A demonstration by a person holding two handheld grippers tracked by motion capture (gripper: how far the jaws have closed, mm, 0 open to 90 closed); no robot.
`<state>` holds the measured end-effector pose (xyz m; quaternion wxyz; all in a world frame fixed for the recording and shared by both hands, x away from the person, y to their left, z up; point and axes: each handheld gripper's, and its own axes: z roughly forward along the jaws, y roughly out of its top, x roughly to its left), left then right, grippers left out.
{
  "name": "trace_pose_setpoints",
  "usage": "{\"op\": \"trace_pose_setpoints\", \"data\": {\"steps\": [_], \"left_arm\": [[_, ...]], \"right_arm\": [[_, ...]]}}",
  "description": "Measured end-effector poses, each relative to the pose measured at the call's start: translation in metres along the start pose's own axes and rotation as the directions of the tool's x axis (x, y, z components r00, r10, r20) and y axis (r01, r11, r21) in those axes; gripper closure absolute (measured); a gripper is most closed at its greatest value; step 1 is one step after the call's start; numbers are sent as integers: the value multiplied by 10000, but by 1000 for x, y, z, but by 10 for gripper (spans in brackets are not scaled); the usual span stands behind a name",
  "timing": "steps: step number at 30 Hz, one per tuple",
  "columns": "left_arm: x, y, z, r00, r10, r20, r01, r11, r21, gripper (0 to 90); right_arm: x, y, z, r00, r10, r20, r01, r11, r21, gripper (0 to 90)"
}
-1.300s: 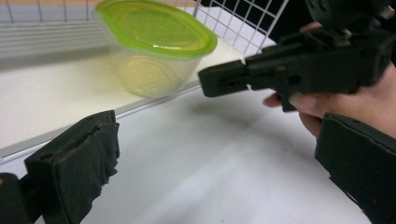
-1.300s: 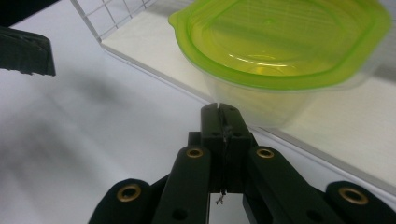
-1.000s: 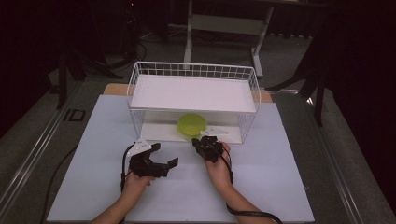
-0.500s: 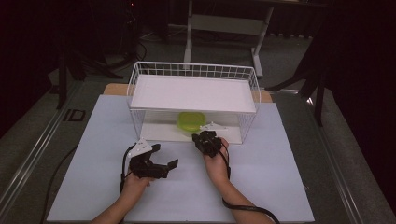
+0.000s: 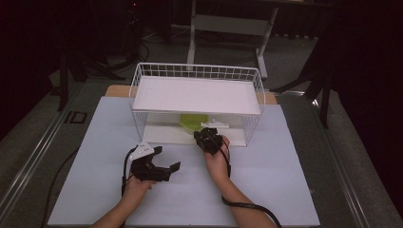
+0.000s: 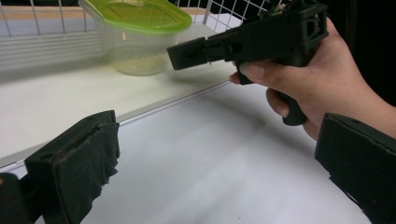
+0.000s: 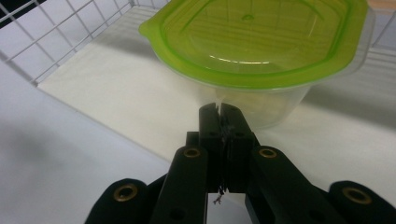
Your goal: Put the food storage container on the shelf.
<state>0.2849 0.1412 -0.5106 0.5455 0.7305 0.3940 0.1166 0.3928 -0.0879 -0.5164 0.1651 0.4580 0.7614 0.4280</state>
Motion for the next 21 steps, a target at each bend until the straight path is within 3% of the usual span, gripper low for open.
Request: {"op": "trace_pose_setpoints", "data": {"steps": [7, 12, 14, 21], "left_arm": [[0, 1, 0, 10000, 55, 63, -55, 10000, -1, 8], [-2, 2, 0, 9996, 17, 275, -12, 9999, -169, 8], [-4, 3, -1, 9992, 84, 403, -74, 9997, -252, 8], [-7, 6, 1, 9986, 242, 465, -225, 9990, -378, 8]], "right_arm": [[0, 1, -3, 9999, -69, -126, 70, 9999, 78, 851], [2, -7, -16, 9987, -186, -481, 190, 9998, 92, 823], [4, -10, -25, 9976, -435, -537, 440, 9990, 68, 793], [5, -23, -53, 9925, -621, -1049, 597, 9979, -261, 495]]}}
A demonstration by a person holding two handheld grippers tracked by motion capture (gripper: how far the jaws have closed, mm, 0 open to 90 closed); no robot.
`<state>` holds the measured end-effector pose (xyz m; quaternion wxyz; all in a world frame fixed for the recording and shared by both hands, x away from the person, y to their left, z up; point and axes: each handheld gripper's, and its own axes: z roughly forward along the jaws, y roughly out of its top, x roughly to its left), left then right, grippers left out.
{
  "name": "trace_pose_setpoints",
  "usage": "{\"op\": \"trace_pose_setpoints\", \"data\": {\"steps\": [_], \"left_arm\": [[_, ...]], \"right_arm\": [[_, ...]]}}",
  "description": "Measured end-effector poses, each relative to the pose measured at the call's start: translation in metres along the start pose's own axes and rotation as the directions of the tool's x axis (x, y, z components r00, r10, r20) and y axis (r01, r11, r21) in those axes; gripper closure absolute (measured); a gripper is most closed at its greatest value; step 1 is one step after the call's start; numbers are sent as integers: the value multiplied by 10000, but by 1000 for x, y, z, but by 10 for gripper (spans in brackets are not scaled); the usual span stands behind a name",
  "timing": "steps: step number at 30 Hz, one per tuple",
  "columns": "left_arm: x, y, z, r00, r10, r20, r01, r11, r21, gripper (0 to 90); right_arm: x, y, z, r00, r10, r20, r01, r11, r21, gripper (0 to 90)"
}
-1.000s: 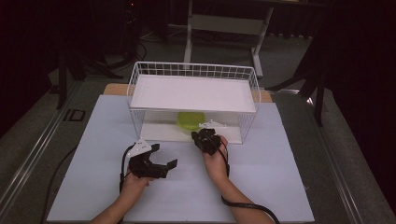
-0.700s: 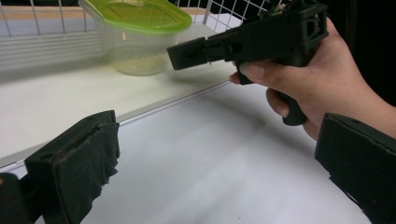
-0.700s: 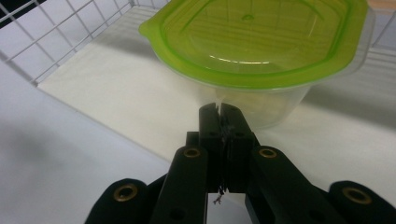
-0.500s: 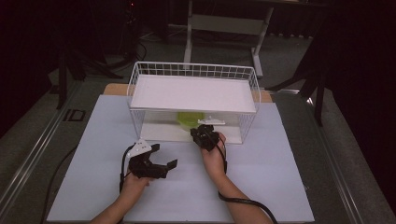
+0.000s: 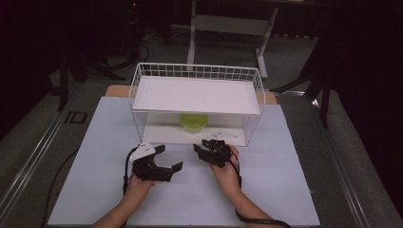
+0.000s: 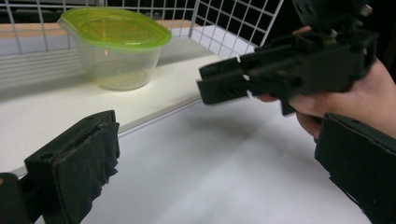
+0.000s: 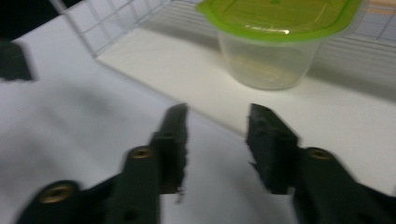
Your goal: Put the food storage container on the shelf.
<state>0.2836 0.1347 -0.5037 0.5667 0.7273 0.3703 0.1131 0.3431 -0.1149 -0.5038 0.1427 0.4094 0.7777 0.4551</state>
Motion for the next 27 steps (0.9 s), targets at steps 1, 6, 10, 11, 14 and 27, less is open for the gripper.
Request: {"op": "trace_pose_setpoints", "data": {"steps": [1, 6, 10, 11, 14, 27], "left_arm": [[-1, 0, 0, 10000, 22, 69, -22, 10000, -44, 8], [-5, 6, 1, 9996, 183, 232, -182, 9998, -28, 8], [-10, 9, 0, 9988, 265, 423, -266, 9996, 12, 8], [-11, 10, 0, 9986, 285, 449, -287, 9996, 27, 8], [-14, 10, -6, 9974, 270, 673, -281, 9995, 147, 8], [-11, 5, -34, 9972, 178, 729, -204, 9992, 354, 9]], "right_arm": [[0, -2, -4, 10000, 3, -80, -3, 10000, -40, 452], [-3, -7, -19, 9993, 102, -367, -108, 9998, -165, 266], [-4, -11, -28, 9988, 18, -491, -29, 9997, -235, 175], [-5, -13, -31, 9986, 0, -531, -14, 9996, -271, 172], [-4, -16, -40, 9985, -184, -515, 166, 9992, -359, 157], [-4, -20, -77, 9965, -524, -656, 463, 9947, -917, 157]]}}
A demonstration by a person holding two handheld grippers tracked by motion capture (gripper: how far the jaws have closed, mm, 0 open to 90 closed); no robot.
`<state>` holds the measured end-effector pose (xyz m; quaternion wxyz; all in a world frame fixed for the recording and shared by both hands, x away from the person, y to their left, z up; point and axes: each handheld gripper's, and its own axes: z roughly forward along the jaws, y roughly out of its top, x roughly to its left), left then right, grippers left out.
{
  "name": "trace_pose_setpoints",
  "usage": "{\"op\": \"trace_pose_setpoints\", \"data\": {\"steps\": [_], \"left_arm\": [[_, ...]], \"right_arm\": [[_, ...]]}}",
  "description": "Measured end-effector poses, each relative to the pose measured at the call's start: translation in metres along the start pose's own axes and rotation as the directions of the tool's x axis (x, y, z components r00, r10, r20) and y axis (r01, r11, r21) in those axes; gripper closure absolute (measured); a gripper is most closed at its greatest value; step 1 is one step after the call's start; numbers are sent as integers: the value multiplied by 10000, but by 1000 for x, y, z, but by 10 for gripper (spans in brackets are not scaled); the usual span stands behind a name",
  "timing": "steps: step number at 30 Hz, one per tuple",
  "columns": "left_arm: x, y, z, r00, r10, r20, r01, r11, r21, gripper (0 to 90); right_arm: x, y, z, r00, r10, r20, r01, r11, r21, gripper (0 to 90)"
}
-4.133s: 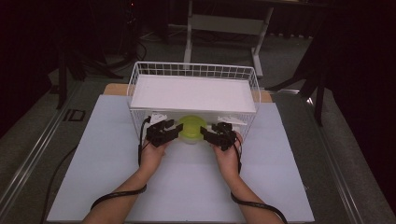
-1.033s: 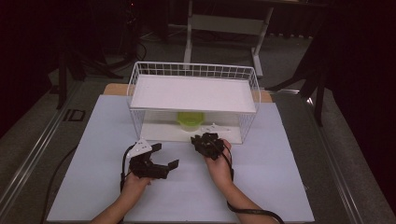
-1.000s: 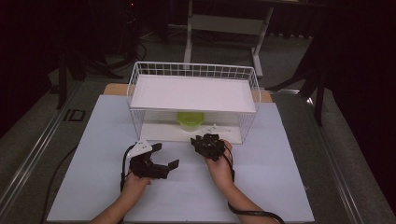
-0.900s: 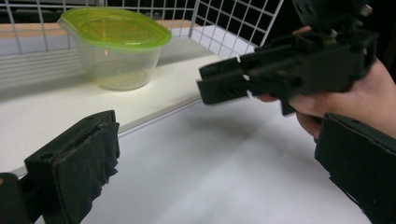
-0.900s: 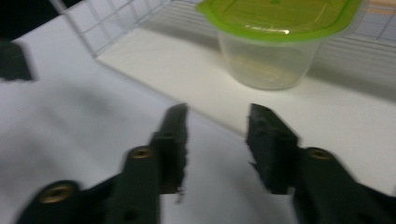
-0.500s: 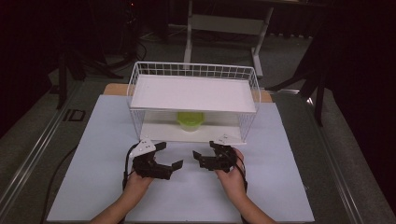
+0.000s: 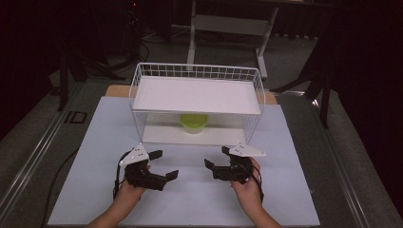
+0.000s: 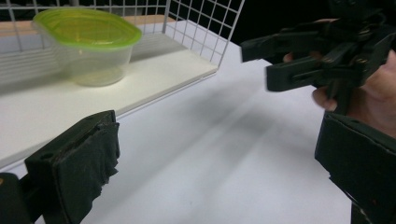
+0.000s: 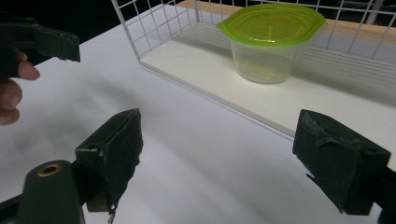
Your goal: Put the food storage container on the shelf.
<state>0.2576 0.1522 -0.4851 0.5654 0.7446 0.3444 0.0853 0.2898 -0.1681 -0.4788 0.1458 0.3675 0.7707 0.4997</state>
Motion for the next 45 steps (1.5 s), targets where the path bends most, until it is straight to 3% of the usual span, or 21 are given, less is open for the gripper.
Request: {"op": "trace_pose_setpoints", "data": {"steps": [6, 8, 16, 18, 23, 26, 34, 45], "left_arm": [[2, -5, -8, 9999, -85, -87, 86, 9999, 68, 8], [4, -10, -16, 9996, -257, -86, 259, 9995, 164, 9], [4, -20, -28, 9993, -263, -254, 268, 9995, 162, 9], [4, -20, -28, 9993, -263, -254, 268, 9995, 162, 9], [3, -26, -30, 9994, -278, -210, 281, 9995, 166, 9], [3, -30, -28, 9997, -196, -164, 200, 9995, 242, 9], [4, -32, -25, 9999, -92, -132, 93, 9999, 95, 8], [7, -33, -23, 9997, -175, -158, 175, 9998, 5, 9]], "right_arm": [[0, -3, -16, 10000, -73, 2, 73, 9998, -161, 157], [-2, -8, -25, 10000, -81, 32, 81, 9999, -66, 157], [-11, -24, -42, 10000, -2, 81, 0, 9998, 187, 157], [-12, -26, -44, 9999, 31, 99, -34, 9997, 247, 157], [-16, -36, -54, 9988, -435, 206, 424, 9979, 492, 157], [-21, -41, -58, 9992, -309, 236, 296, 9981, 533, 157], [-29, -44, -59, 9974, -318, 641, 288, 9984, 480, 158], [-30, -48, -51, 9986, -315, 416, 287, 9973, 671, 158]]}}
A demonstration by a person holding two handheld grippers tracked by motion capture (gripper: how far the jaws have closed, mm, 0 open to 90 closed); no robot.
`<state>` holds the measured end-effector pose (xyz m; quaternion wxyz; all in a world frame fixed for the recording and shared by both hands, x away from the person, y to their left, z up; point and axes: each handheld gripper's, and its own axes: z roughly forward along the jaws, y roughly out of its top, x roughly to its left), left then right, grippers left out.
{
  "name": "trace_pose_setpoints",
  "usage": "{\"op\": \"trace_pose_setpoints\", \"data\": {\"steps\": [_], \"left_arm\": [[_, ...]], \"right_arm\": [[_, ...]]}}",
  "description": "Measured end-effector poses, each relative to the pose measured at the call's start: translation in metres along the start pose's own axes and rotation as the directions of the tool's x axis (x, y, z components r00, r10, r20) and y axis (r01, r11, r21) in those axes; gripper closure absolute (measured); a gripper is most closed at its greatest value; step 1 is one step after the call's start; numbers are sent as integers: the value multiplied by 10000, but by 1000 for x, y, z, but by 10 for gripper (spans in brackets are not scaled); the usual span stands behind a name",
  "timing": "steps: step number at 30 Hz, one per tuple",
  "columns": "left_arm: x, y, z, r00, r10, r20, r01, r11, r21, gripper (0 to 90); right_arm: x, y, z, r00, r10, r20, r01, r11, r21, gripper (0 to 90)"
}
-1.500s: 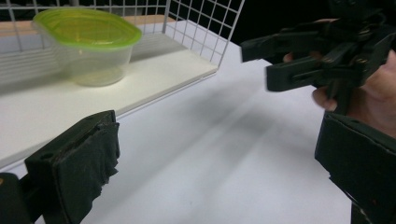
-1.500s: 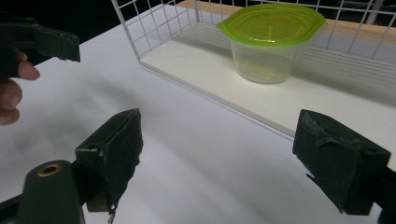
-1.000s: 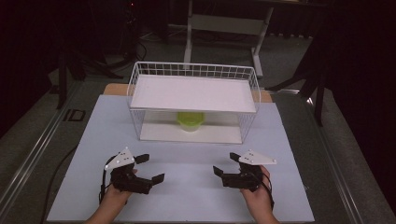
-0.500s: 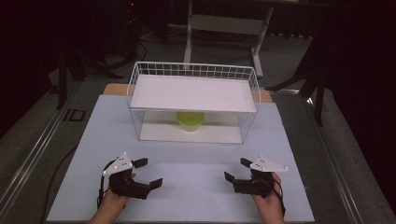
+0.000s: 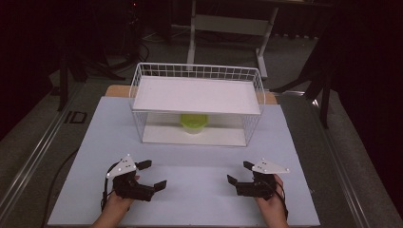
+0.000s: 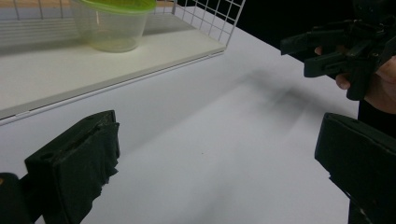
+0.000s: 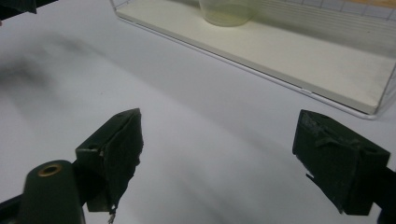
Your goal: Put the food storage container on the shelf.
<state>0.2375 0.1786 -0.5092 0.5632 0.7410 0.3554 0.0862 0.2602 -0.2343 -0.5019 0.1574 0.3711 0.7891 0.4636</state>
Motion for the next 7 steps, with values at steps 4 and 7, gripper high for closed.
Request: {"op": "trace_pose_setpoints", "data": {"steps": [4, 7], "left_arm": [[1, -1, 0, 10000, -21, -51, 21, 10000, 9, 9], [0, -1, 0, 10000, -16, -51, 16, 10000, -5, 8]], "right_arm": [[0, -1, 2, 10000, -33, -62, 33, 10000, 28, 162], [0, -1, 2, 9999, -106, -54, 105, 9999, -18, 164]]}}
